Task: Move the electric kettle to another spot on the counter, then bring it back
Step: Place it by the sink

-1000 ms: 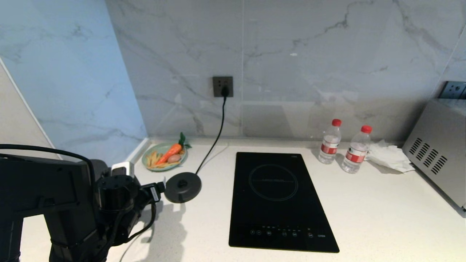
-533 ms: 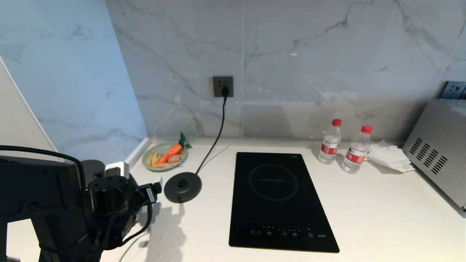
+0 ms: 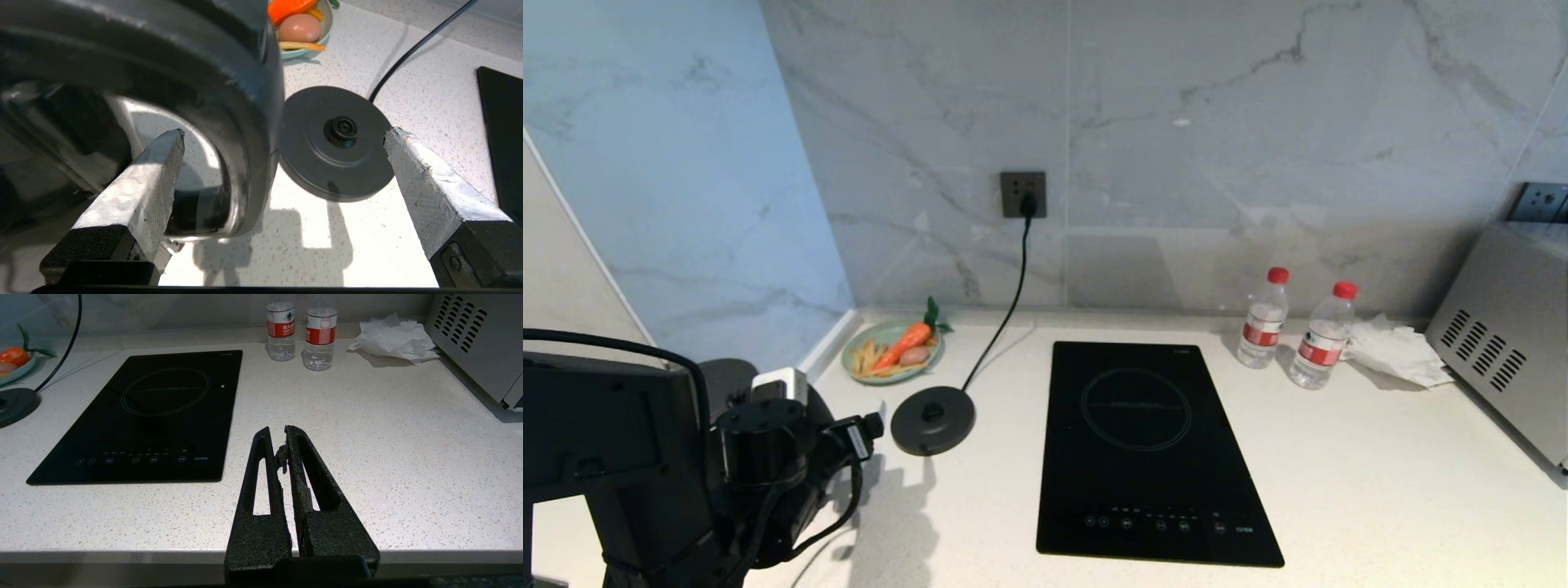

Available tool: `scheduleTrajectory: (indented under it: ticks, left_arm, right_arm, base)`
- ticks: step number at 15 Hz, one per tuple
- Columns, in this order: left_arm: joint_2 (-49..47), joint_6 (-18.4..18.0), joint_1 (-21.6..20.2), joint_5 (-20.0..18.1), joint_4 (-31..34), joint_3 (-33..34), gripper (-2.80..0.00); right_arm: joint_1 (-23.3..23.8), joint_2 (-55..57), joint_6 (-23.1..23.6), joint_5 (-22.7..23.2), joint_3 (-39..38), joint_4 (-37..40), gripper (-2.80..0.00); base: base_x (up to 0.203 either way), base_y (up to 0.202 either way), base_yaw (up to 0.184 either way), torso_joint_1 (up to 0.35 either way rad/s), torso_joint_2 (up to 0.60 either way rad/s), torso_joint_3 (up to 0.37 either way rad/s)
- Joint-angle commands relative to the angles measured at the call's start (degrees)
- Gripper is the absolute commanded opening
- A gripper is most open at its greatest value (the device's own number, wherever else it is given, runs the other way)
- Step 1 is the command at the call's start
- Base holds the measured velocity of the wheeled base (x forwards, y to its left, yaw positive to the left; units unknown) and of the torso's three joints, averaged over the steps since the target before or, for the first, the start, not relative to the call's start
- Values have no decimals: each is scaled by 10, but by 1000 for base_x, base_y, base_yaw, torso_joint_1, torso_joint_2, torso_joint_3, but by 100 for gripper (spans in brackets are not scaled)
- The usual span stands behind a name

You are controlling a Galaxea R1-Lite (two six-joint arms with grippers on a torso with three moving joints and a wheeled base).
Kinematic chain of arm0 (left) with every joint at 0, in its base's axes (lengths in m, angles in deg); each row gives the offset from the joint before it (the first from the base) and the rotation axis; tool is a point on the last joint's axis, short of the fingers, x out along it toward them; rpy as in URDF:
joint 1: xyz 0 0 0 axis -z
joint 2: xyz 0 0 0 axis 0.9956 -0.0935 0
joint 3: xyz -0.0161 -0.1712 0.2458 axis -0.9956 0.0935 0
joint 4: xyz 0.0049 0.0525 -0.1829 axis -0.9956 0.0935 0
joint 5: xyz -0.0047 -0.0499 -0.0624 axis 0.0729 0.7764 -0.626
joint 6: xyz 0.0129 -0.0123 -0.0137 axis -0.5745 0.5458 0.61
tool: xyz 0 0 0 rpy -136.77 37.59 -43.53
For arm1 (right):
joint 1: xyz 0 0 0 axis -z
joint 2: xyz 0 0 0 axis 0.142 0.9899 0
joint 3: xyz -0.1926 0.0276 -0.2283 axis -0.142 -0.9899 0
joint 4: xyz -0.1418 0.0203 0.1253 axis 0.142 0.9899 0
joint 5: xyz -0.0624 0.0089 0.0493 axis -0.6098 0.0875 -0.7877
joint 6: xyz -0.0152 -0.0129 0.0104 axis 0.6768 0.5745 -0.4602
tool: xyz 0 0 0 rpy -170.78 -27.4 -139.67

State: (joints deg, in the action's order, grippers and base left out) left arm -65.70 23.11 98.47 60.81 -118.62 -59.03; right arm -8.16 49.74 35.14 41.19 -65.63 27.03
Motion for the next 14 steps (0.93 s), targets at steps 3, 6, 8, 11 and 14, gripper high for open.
scheduleTrajectory:
  ticks: [3,6,8,11,14]
  left_arm:
    - [38,1,1,-18,-5,38,0]
    - [41,0,1,-21,-5,58,0]
    - [44,0,2,-21,-5,60,0]
    - [50,0,1,-21,-5,60,0]
    - [49,0,1,-21,-5,60,0]
  right_arm:
    - [0,1,0,0,0,0,-280]
    - [0,1,0,0,0,0,-280]
    - [0,1,0,0,0,0,-280]
    - [0,1,0,0,0,0,-280]
    - [0,3,0,0,0,0,-280]
  base:
    - [0,0,0,0,0,0]
    - [0,0,0,0,0,0]
    - [0,0,0,0,0,0]
    - [0,0,0,0,0,0]
    - [-33,0,-1,5,1,1]
